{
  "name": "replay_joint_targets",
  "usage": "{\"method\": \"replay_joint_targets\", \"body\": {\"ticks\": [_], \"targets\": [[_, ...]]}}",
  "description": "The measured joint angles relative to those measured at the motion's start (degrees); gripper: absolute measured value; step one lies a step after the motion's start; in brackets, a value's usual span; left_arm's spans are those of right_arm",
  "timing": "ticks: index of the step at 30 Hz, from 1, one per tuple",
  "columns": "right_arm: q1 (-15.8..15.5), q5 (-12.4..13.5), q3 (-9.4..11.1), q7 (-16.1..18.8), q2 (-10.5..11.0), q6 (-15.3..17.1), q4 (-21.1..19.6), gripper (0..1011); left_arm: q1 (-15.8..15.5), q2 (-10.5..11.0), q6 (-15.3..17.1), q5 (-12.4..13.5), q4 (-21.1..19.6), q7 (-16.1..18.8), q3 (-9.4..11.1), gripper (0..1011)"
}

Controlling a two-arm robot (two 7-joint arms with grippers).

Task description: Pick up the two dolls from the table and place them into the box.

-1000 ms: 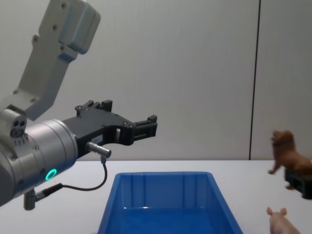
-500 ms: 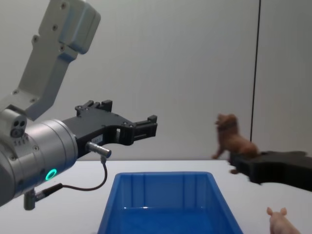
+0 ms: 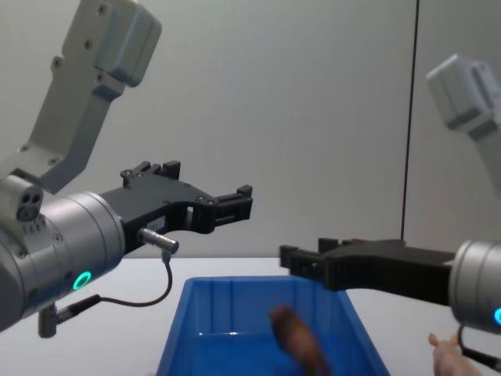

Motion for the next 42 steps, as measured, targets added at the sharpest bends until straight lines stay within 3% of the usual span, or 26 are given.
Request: {"method": "replay_joint_targets", "body": {"ticks": [2,8,16,28,42], "targets": [[0.4,-0.1,-0.2,0.3,-0.3,0.2,0.6,606,0.0,0.0,0.0,0.0,0.0,0.0,0.0,1003],[1.4,-0.2,-0.4,0.0,-0.9,0.8,2.1,768,0.0,0.0,0.0,0.0,0.0,0.0,0.0,1003],[1.0,-0.4,-0.2,-2.8,-0.6,1.6,1.9,1000,0.0,0.0,0.0,0.0,0.0,0.0,0.0,1003],[-1.9,-0.8,0.8,-8.4,1.5,2.2,-2.6,1001,0.0,0.0,0.0,0.0,0.0,0.0,0.0,1003],[-7.9,-0.4,2.5,-17.6,4.8,4.8,-9.0,1001,0.0,0.0,0.0,0.0,0.0,0.0,0.0,1003]]}}
